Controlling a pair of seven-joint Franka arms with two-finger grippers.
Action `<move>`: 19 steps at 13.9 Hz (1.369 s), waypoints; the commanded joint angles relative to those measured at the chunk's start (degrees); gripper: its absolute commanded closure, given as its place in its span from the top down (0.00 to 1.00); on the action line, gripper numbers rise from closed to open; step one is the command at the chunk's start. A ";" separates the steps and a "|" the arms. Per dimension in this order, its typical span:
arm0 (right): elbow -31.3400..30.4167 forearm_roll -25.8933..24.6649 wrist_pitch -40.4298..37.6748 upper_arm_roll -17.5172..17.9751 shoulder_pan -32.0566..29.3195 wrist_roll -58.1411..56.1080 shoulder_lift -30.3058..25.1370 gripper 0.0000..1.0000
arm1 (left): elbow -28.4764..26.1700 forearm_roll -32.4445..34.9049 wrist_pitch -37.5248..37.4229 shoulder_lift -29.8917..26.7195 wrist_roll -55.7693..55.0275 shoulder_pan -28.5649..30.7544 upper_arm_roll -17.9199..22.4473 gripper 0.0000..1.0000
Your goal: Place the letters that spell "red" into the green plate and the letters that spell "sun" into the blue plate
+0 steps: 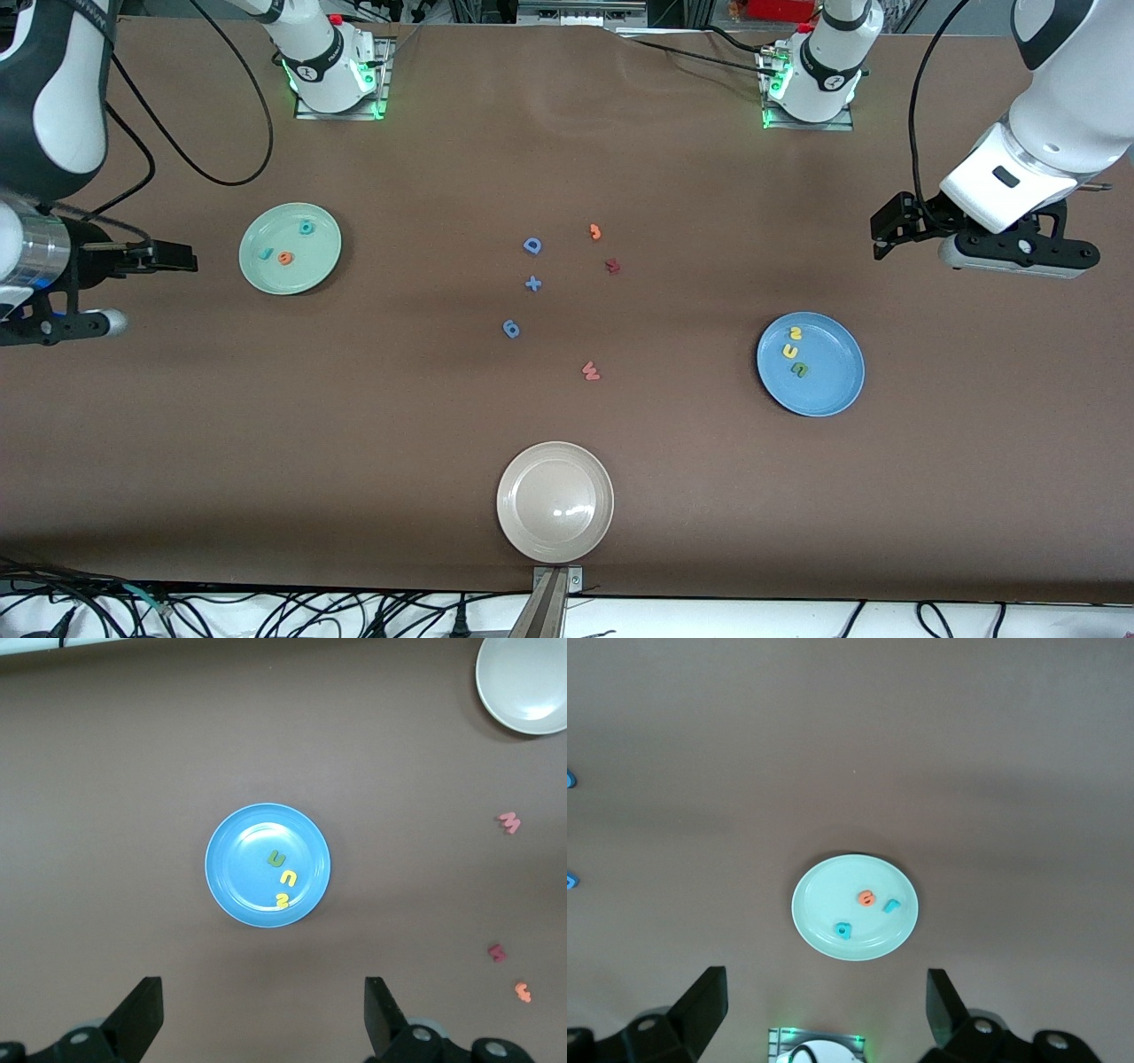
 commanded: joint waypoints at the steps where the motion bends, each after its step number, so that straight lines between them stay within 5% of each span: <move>1: -2.73 -2.25 1.75 6.52 -4.69 2.06 -2.95 0.99 | -1.99 -1.41 0.85 -2.08 6.80 2.96 -0.20 1.00; 6: -22.57 -4.43 17.37 21.18 -17.51 4.95 -16.21 0.99 | -1.81 -1.50 -1.88 -2.08 6.73 3.14 -0.37 1.00; 8: -26.11 -6.20 21.08 24.62 -20.24 5.22 -18.77 0.99 | -1.81 -1.41 -2.14 -2.08 6.64 3.06 -0.37 1.00; 19: -19.97 -9.11 20.83 25.34 -19.63 13.39 -18.61 1.00 | -1.46 -1.50 -2.23 -1.73 6.64 3.06 -0.37 1.00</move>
